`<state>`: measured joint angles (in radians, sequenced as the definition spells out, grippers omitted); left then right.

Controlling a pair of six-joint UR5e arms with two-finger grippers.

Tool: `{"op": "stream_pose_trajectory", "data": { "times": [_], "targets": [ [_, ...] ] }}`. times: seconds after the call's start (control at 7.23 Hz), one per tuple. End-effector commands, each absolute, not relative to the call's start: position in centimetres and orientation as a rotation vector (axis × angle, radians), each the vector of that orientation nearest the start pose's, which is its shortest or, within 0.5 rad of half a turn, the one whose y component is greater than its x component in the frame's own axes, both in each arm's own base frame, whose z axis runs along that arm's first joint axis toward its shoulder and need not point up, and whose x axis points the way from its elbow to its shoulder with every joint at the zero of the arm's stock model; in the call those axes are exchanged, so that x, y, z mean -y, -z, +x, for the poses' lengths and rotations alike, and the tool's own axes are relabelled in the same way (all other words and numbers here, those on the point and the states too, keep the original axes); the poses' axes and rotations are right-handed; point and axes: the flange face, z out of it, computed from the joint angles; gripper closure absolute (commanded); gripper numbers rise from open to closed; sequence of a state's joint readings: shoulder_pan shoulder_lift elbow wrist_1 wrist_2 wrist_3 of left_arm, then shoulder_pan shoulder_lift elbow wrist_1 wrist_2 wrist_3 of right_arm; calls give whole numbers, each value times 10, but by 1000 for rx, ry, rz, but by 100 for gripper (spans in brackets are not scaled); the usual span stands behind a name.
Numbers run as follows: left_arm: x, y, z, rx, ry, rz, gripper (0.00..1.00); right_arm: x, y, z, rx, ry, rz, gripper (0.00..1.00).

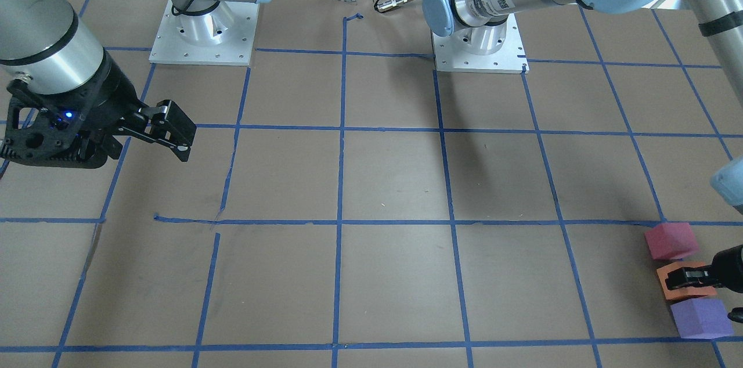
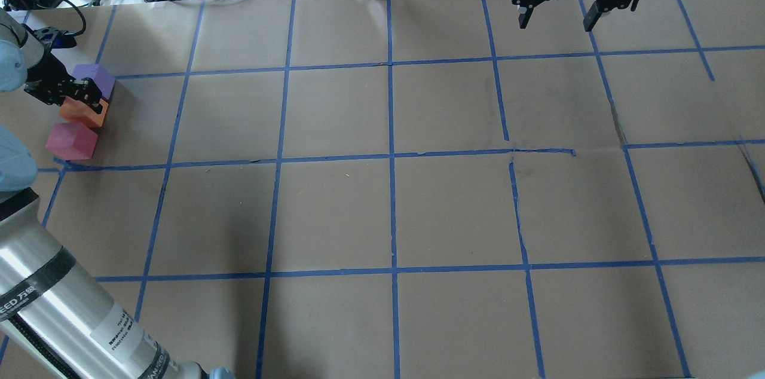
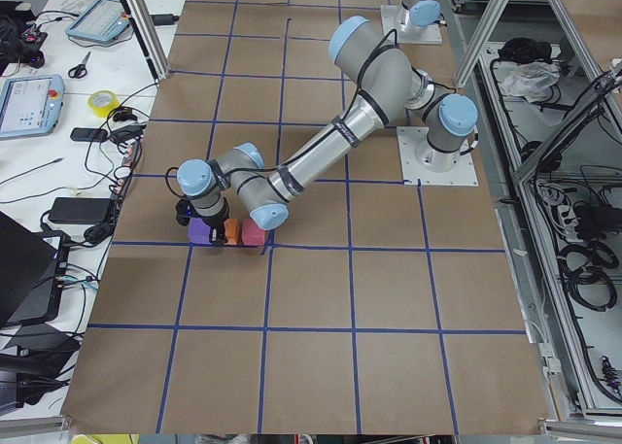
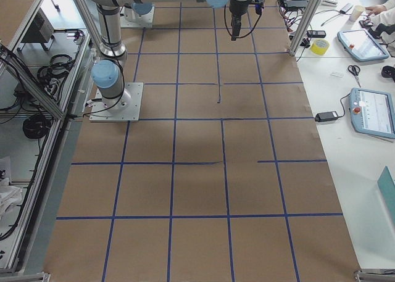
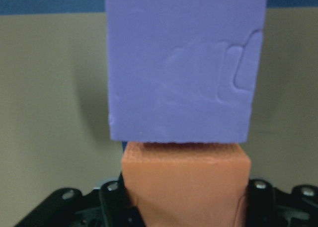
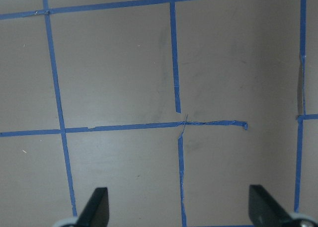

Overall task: Arrange blocks in a line
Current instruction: 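Press the orange cube against the purple cube and open the left gripper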

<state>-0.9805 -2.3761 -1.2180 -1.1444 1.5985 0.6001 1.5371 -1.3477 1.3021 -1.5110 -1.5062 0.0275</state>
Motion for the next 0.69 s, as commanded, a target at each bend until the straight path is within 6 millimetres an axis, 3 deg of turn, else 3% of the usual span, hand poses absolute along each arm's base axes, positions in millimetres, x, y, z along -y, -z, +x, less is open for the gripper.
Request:
{"op": "stream_pose_trajectory", "data": {
  "times": [0.0, 0.14, 0.42, 0.55],
  "targets": [
    [701, -183, 312, -3133, -60, 10, 0, 588, -494, 120, -3074, -21, 93, 0],
    [701, -188, 313, -3127, -53, 3, 0, 588, -494, 120, -3074, -21, 95, 0],
    [701, -222, 312, -3101, 0, 9, 0, 588, -494, 120, -3074, -21, 95, 0],
    [691, -262, 308, -3090, 20, 13, 0, 588, -494, 120, -3074, -21, 95, 0]
  ]
}}
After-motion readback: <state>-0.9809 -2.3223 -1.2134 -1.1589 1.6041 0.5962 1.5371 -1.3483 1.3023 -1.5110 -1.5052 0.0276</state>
